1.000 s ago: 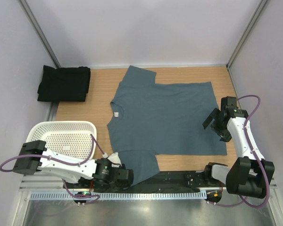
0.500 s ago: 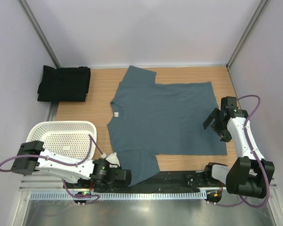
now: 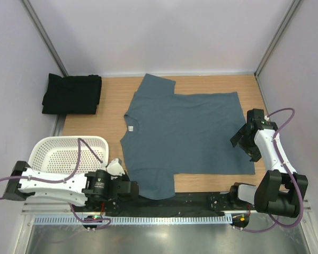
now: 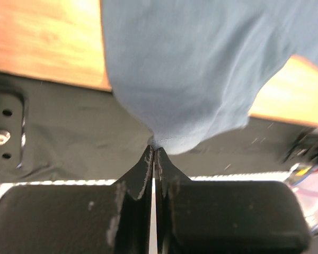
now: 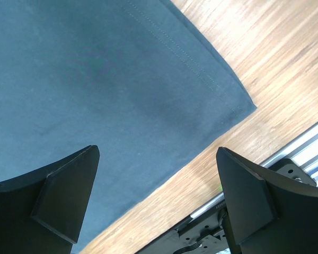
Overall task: Fold and stack the t-shirts
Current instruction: Fold the tshirt
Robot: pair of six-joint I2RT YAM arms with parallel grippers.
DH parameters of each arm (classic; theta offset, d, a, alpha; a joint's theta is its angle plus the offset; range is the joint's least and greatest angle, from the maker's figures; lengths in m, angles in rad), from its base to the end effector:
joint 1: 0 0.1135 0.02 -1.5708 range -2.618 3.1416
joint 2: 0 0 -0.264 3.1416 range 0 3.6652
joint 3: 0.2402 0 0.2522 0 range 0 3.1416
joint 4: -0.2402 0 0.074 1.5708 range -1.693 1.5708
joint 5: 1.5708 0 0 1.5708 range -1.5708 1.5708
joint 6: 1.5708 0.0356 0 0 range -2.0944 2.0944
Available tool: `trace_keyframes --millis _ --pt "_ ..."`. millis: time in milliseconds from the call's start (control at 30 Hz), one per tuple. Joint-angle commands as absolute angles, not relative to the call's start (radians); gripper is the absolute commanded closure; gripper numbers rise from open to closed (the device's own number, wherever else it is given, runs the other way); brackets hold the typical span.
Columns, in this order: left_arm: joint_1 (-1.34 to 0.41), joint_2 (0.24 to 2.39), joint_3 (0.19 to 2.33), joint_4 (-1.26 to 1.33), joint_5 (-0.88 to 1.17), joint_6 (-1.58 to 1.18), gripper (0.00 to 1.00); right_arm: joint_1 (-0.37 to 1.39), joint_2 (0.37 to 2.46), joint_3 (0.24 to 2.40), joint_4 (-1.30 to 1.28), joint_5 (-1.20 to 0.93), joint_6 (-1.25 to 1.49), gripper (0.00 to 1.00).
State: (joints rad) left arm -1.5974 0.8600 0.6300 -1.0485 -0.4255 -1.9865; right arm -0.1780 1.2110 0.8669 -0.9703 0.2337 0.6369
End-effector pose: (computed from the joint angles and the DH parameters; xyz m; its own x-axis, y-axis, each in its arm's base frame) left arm 0.0112 -0.1310 0.2142 -0.8462 -0.4732 -0.2452 -0.3457 0.8375 -0.4232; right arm 0.2007 -0.0445 0.2294 -0.6286 0.7009 -0.3371 0.7511 0.6595 -0.0293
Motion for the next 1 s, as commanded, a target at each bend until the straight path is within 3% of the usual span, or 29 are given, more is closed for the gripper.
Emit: trace_keyframes --millis 0,433,633,967 --pt "-1.525 0.85 0.669 -1.059 -0.529 -2.007 1.0 -0.181 1.212 0.876 -0.988 0.279 0.704 0.02" --pt "-1.394 0.865 0.733 -1.066 -0.517 -1.855 1.0 -0.215 1.253 0.842 -0.945 0.376 0.758 0.05" --pt "-1.399 0.957 0.762 -1.075 -0.393 -1.844 1.0 -0.216 1.244 0.838 -0.89 0.391 0.723 0.03" --pt "-1.629 1.061 0.776 -1.063 -0.345 -2.049 0.99 -0.216 1.256 0.882 -0.859 0.276 0.638 0.01"
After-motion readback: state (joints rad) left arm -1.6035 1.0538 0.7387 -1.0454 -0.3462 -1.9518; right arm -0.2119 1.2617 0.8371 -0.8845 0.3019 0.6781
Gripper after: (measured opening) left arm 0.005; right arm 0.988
